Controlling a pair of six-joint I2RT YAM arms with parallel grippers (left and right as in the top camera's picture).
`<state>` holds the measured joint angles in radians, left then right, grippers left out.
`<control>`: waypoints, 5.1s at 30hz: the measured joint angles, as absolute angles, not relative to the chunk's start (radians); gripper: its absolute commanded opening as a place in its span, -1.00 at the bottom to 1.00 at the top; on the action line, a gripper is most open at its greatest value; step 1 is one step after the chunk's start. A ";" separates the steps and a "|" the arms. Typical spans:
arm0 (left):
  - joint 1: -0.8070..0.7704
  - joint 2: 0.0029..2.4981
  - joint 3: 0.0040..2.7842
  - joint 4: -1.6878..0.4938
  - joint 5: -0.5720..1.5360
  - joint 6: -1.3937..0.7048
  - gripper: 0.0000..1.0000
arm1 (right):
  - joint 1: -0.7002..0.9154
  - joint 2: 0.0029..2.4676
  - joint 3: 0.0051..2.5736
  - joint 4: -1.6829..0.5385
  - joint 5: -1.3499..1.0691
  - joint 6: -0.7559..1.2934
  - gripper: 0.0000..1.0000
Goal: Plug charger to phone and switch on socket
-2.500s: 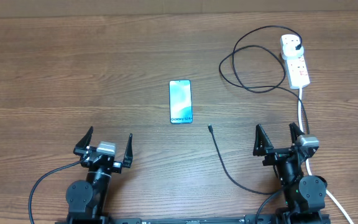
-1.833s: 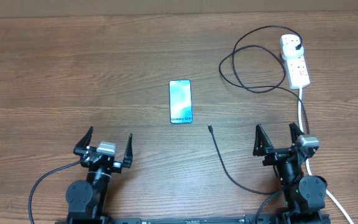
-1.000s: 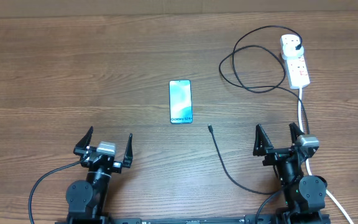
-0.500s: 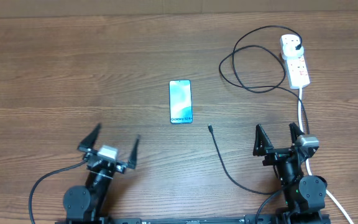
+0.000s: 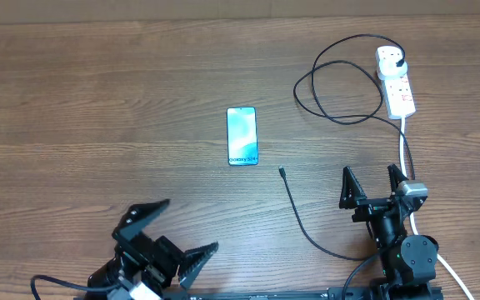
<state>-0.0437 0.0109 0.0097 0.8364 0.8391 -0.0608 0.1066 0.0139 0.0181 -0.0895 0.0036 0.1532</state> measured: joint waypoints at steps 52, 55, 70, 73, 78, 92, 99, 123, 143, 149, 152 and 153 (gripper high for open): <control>-0.044 1.241 1.558 -1.112 0.434 -0.159 1.00 | 0.107 0.014 0.019 -0.090 0.003 0.153 1.00; -0.044 1.319 1.574 -1.126 0.532 -0.160 1.00 | 0.107 0.014 0.019 -0.090 0.003 0.153 0.99; -0.260 1.581 1.741 -1.377 0.177 -0.467 1.00 | 0.107 0.014 0.019 -0.090 0.004 0.154 1.00; -0.261 1.679 1.850 -1.489 0.115 -0.469 1.00 | 0.107 0.014 0.018 -0.090 0.003 0.153 0.99; -0.274 1.765 1.907 -1.488 0.123 -0.469 0.99 | 0.107 0.014 0.019 -0.089 0.003 0.153 1.00; -0.289 1.805 1.974 -1.443 0.298 -0.507 1.00 | 0.107 0.014 0.019 -0.090 0.004 0.154 0.99; -0.289 1.805 2.073 -1.478 0.125 -0.553 1.00 | 0.107 0.014 0.018 -0.090 0.004 0.153 1.00; -0.533 1.939 1.964 -1.256 -0.076 -0.688 1.00 | 0.107 0.014 0.019 -0.090 0.004 0.153 1.00; -0.552 2.203 1.958 -1.205 -0.108 -0.702 1.00 | 0.106 0.014 0.019 -0.090 0.003 0.153 1.00; -0.536 2.213 1.956 -1.202 -0.093 -0.694 1.00 | 0.107 0.014 0.018 -0.090 0.003 0.152 1.00; -0.536 2.215 1.956 -1.203 -0.090 -0.678 1.00 | 0.107 0.014 0.018 -0.090 0.004 0.153 1.00; -0.536 2.217 1.956 -1.203 -0.089 -0.677 1.00 | 0.107 0.014 0.018 -0.089 0.004 0.153 1.00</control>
<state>-0.5362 2.2166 1.9560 -1.2026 -0.0895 -0.6765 0.1066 0.0139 0.0181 -0.0895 0.0036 0.1532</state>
